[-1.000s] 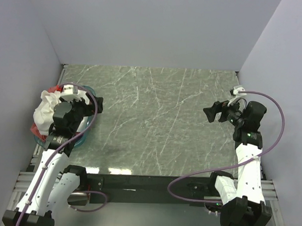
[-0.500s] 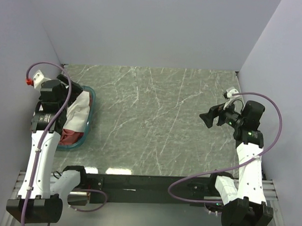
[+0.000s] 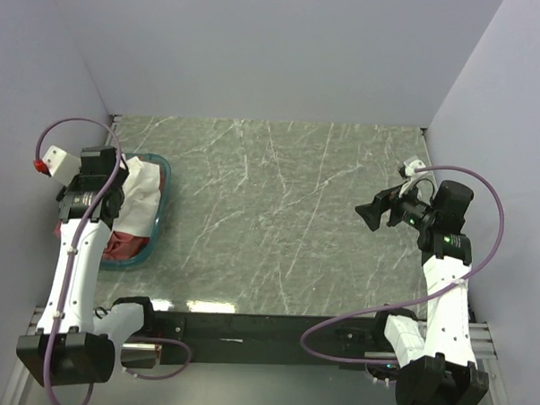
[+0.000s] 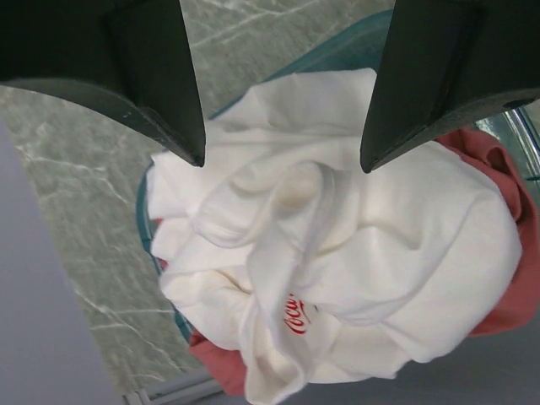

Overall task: Fold and stack the t-shirts
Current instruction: Grab the tshirt from the pile

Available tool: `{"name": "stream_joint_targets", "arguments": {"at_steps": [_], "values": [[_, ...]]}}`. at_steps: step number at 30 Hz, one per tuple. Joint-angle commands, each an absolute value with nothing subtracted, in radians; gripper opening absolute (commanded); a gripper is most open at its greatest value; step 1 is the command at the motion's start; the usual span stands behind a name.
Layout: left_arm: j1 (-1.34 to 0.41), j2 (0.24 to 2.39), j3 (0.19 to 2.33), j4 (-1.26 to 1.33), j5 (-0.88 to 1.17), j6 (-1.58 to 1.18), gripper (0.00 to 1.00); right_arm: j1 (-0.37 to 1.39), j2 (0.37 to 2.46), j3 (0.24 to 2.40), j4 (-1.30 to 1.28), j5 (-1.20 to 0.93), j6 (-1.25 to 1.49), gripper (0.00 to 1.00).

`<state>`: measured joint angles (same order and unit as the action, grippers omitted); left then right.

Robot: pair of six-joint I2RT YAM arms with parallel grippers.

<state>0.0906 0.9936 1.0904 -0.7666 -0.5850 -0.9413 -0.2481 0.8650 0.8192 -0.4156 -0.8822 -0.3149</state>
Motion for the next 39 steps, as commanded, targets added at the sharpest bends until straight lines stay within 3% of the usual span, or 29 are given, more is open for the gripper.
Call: {"name": "stream_joint_targets", "arguments": {"at_steps": [1, 3, 6, 7, 8, 11, 13, 15, 21, 27, 34, 39], "values": [[0.113, 1.017, 1.076, -0.755, -0.669, -0.953, 0.79, -0.242, 0.853, 0.857, -0.41, -0.899, -0.318, 0.99], [0.139, 1.031, 1.063, -0.723, -0.676, -0.939, 0.78, -0.242, 0.854, 0.857, -0.41, -0.899, -0.321, 0.99], [0.161, 1.034, 1.055, -0.68, -0.673, -0.91, 0.67, -0.242, 0.854, 0.856, -0.411, -0.899, -0.321, 0.99], [0.16, 1.031, 1.057, -0.672, -0.67, -0.893, 0.51, -0.242, 0.853, 0.857, -0.41, -0.9, -0.319, 0.99], [0.161, 1.026, 1.057, -0.661, -0.669, -0.881, 0.42, -0.242, 0.853, 0.857, -0.411, -0.9, -0.321, 0.99], [0.16, 0.993, 1.042, -0.612, -0.666, -0.838, 0.27, -0.242, 0.854, 0.859, -0.413, -0.905, -0.316, 0.99], [0.161, 0.962, 1.034, -0.58, -0.66, -0.801, 0.09, -0.242, 0.856, 0.859, -0.411, -0.907, -0.316, 0.99], [0.161, 0.909, 1.019, -0.542, -0.609, -0.764, 0.0, -0.242, 0.851, 0.858, -0.411, -0.904, -0.316, 0.99], [0.161, 0.772, 1.06, -0.365, -0.195, -0.545, 0.0, -0.242, 0.85, 0.859, -0.41, -0.9, -0.313, 0.99], [0.16, 0.814, 1.282, -0.213, 0.214, -0.626, 0.0, -0.242, 0.851, 0.856, -0.408, -0.899, -0.311, 0.99], [0.149, 0.937, 1.505, 0.067, 0.472, -0.888, 0.0, -0.244, 0.847, 0.853, -0.399, -0.888, -0.302, 0.99], [0.034, 1.063, 1.693, 0.123, 0.497, -0.888, 0.01, -0.244, 0.853, 0.851, -0.391, -0.882, -0.295, 0.99]]}}
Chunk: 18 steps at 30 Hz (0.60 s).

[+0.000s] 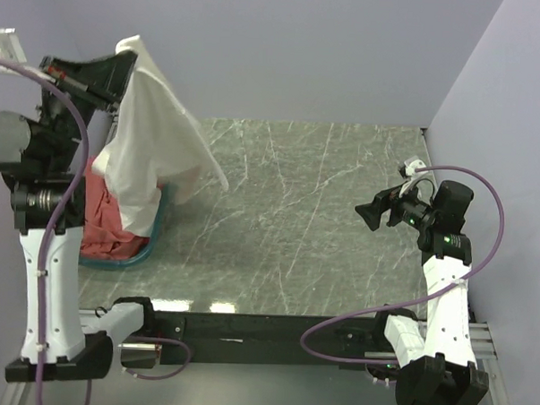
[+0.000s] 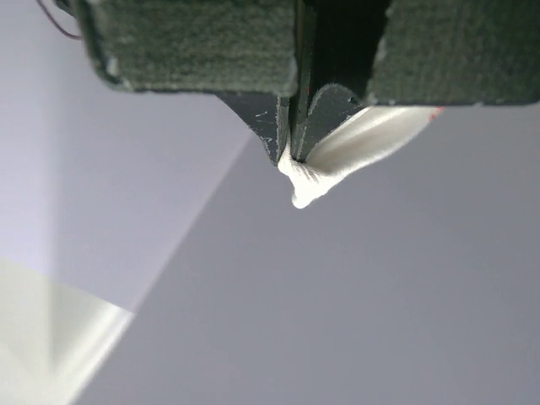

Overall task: Fold and stack the t-shirts
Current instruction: Grab the tshirt from the pile, then move the tshirt to the center of the board

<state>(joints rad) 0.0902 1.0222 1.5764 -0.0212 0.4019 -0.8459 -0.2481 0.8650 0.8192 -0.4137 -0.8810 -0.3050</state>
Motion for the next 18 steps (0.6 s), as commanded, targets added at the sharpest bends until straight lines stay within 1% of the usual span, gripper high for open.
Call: {"name": "stream_joint_targets", "arguments": {"at_steps": [1, 3, 4, 6, 10, 18], "values": [[-0.042, 1.083, 1.715, 0.124, 0.489, -0.879, 0.01, -0.242, 0.857, 0.853, -0.391, -0.877, -0.295, 0.99], [-0.122, 1.141, 1.772, 0.121, 0.46, -0.839, 0.0, -0.244, 0.859, 0.853, -0.391, -0.87, -0.295, 0.99], [-0.203, 1.163, 1.79, 0.111, 0.45, -0.824, 0.0, -0.244, 0.861, 0.853, -0.391, -0.865, -0.296, 0.99], [-0.305, 1.222, 1.845, 0.095, 0.422, -0.781, 0.0, -0.244, 0.857, 0.851, -0.391, -0.859, -0.298, 0.99], [-0.428, 1.304, 1.893, 0.103, 0.385, -0.743, 0.0, -0.245, 0.854, 0.85, -0.385, -0.847, -0.296, 0.99], [-0.638, 1.494, 2.068, 0.071, 0.342, -0.66, 0.0, -0.247, 0.858, 0.853, -0.382, -0.81, -0.295, 0.99]]}}
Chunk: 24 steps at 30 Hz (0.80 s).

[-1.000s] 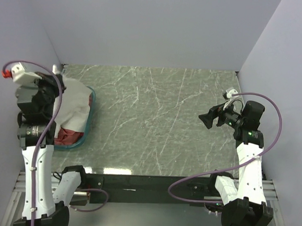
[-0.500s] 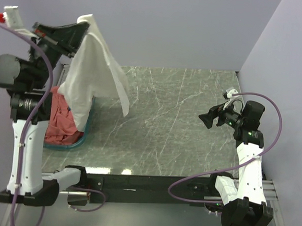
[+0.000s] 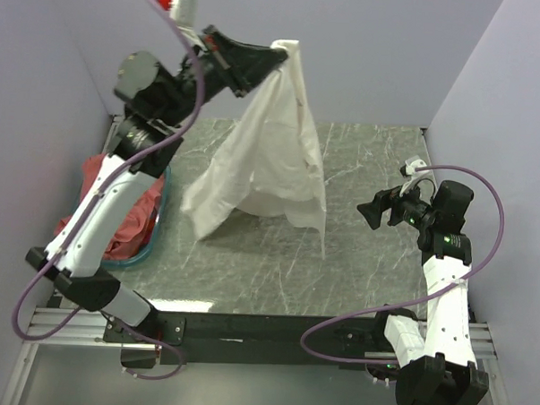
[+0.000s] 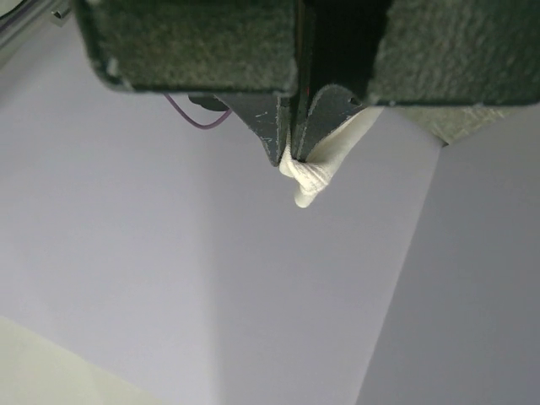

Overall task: Fold and stack the t-shirts
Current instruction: Move the tshirt to the center of the board

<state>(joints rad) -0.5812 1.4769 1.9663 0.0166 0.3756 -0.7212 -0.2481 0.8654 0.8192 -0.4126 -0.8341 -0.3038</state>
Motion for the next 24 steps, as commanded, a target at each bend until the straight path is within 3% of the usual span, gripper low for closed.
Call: {"name": "stream_joint_targets", "arguments": {"at_steps": [1, 5, 9, 22, 24], "values": [[-0.676, 1.511, 2.086, 0.063, 0.331, -0.651, 0.0, -0.245, 0.856, 0.851, -0.382, -0.805, -0.295, 0.99], [-0.741, 1.589, 2.167, 0.034, 0.314, -0.611, 0.0, -0.245, 0.851, 0.85, -0.371, -0.764, -0.284, 0.99], [-0.759, 1.566, 2.102, 0.032, 0.27, -0.574, 0.0, -0.25, 0.844, 0.85, -0.361, -0.732, -0.269, 0.99], [-0.759, 1.313, 1.433, 0.162, 0.166, -0.551, 0.01, -0.264, 0.847, 0.848, -0.342, -0.69, -0.242, 0.99], [-0.759, 1.298, 1.321, 0.16, 0.167, -0.552, 0.28, -0.265, 0.85, 0.847, -0.342, -0.695, -0.242, 0.99]]}}
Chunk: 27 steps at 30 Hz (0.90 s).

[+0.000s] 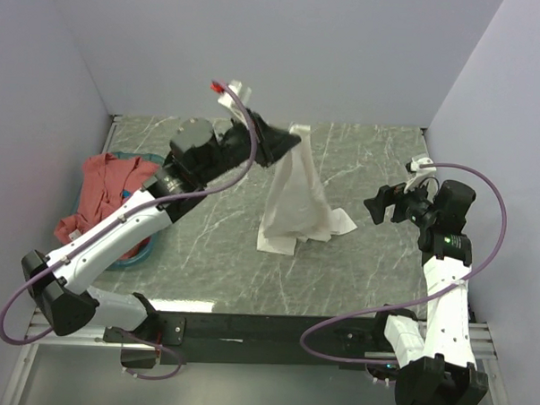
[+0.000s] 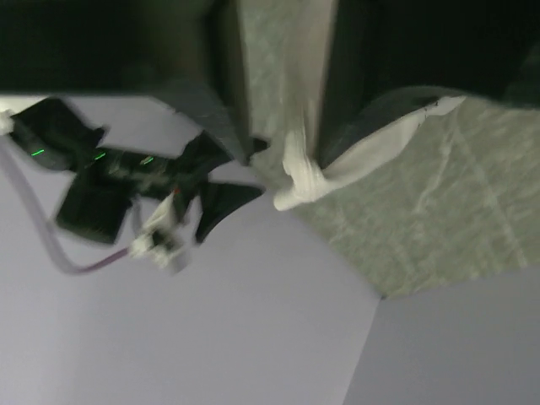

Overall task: Fold and stack the t-shirts
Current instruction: Flatten the tshirt out

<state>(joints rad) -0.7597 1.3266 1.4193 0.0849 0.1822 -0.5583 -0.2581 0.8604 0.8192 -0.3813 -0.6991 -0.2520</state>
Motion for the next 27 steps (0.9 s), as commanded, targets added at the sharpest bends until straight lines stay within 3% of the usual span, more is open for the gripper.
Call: {"name": "stream_joint_targets", "arguments": {"at_steps": [1, 3, 8, 13, 17, 22, 27], "values": [[-0.759, 1.296, 1.295, 0.141, 0.16, -0.552, 0.44, -0.268, 0.848, 0.845, -0.342, -0.699, -0.245, 0.99], [-0.761, 1.292, 1.25, 0.057, 0.112, -0.523, 0.73, -0.27, 0.851, 0.845, -0.348, -0.724, -0.255, 1.0], [-0.761, 1.172, 1.174, -0.09, -0.176, -0.355, 0.86, -0.27, 0.864, 0.836, -0.383, -0.851, -0.331, 1.0], [-0.761, 1.039, 1.076, -0.19, -0.276, -0.178, 0.88, -0.256, 0.887, 0.808, -0.492, -1.081, -0.53, 1.0], [-0.762, 0.921, 0.944, -0.242, -0.321, -0.107, 0.89, -0.174, 0.903, 0.784, -0.575, -1.132, -0.766, 1.0], [-0.761, 0.793, 0.775, -0.209, -0.33, -0.094, 0.89, 0.062, 0.939, 0.769, -0.611, -0.935, -0.968, 0.99], [-0.761, 0.706, 0.672, -0.16, -0.278, 0.012, 0.88, 0.146, 1.057, 0.799, -0.569, -0.726, -1.1, 0.98]]}}
